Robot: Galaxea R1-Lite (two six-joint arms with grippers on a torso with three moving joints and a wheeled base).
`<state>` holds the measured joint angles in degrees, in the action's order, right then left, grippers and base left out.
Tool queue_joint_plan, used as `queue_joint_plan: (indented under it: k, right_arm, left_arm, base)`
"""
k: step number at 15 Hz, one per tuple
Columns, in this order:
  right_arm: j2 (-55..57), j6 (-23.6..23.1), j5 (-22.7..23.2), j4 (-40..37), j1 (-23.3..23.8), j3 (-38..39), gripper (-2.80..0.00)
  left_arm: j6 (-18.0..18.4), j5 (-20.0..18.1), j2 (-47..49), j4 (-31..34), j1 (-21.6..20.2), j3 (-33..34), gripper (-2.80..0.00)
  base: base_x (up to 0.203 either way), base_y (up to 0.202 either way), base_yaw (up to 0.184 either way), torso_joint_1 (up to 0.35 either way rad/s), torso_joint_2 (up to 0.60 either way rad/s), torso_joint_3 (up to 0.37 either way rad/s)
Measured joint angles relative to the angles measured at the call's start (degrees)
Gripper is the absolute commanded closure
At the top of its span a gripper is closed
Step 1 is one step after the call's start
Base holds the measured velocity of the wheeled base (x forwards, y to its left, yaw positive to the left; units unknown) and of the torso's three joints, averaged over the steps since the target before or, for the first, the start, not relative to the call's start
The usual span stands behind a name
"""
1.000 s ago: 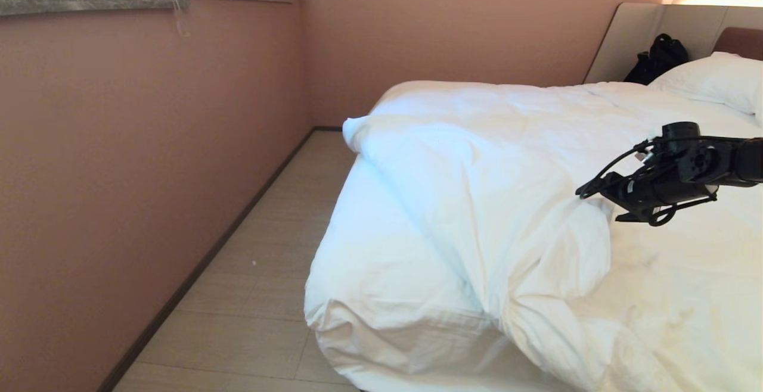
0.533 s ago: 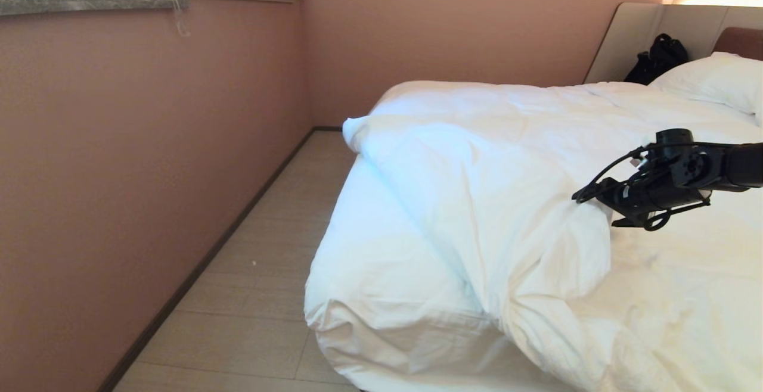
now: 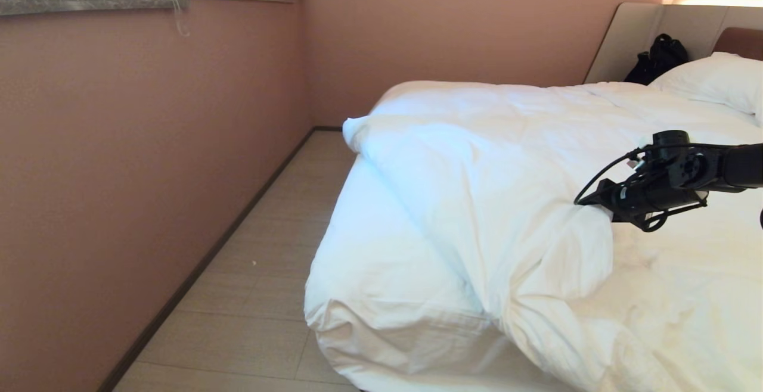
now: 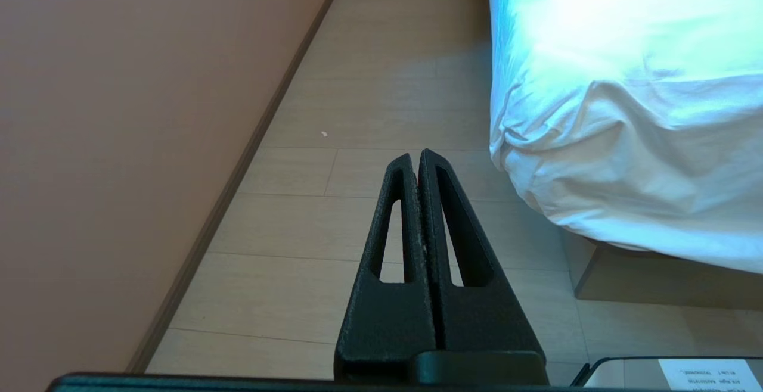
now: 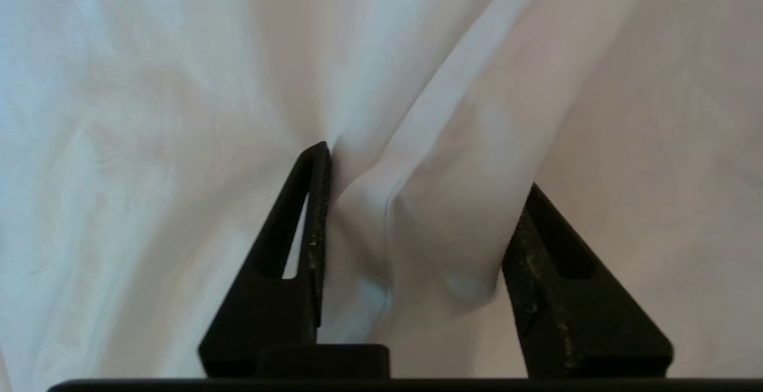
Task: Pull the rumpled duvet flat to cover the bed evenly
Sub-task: Flatten the corners of the folded blanket
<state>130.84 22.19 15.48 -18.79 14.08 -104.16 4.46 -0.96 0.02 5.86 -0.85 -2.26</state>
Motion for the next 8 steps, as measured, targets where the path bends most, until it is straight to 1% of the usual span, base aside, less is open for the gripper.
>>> queue_joint_plan:
  k: [8]
  right_arm:
    - [-0.4, 0.1, -0.1, -0.2, -1.3, 0.4, 0.00]
  left_arm:
    - [-0.1, 0.0, 0.0, -0.1, 0.0, 0.0, 0.00]
  base:
    - [0.000, 0.000, 0.000, 0.000, 0.00, 0.000]
